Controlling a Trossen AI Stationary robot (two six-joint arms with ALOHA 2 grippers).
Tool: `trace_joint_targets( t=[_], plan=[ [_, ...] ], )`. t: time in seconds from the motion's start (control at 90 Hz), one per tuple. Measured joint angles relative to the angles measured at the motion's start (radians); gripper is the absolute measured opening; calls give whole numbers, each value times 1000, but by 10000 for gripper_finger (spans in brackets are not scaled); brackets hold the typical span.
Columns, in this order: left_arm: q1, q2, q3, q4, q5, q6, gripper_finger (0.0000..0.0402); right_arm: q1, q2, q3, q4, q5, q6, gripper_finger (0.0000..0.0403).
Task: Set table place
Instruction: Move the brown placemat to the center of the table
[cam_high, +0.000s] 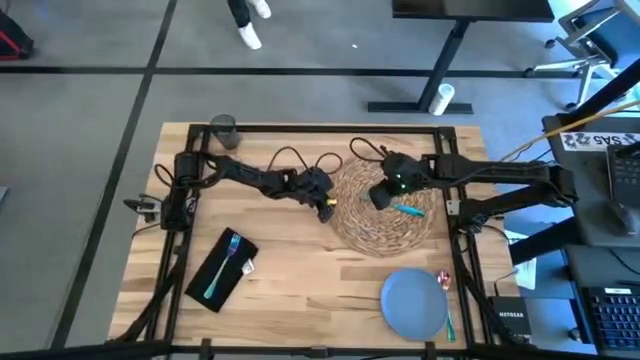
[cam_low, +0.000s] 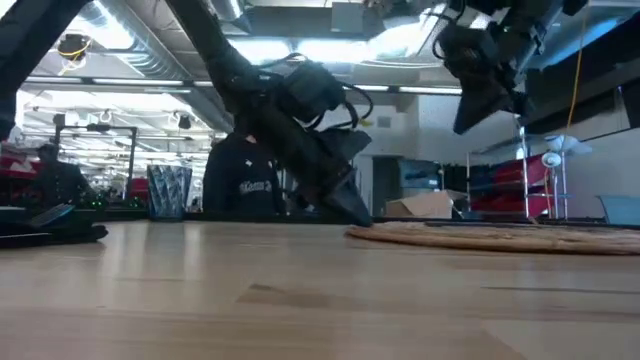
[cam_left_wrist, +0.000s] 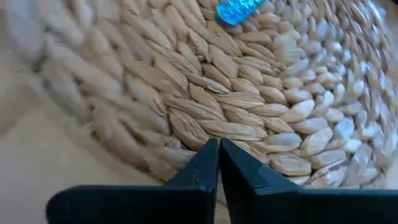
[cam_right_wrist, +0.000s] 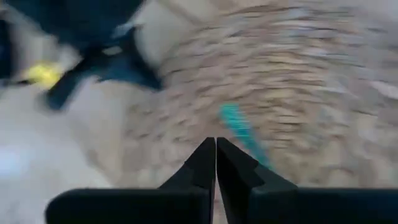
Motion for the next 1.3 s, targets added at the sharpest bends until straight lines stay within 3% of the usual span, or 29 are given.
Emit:
trace_joint_targets(
  t=[0.167,0.589,1.011,1.3],
  plan=[
    [-46,0,-1,0,1,-35,0,-48,70,-3,-126,71,33,0],
    [-103,2,-3,-3,-6,-98,0,-161,342,-2,20,60,-56,0],
    [-133,-8,-6,-12,-5,-128,0,-212,567,6,280,-74,-165,0],
    [-122,-172,-5,-68,-64,-52,0,-212,576,2,419,-194,-221,0]
  ],
)
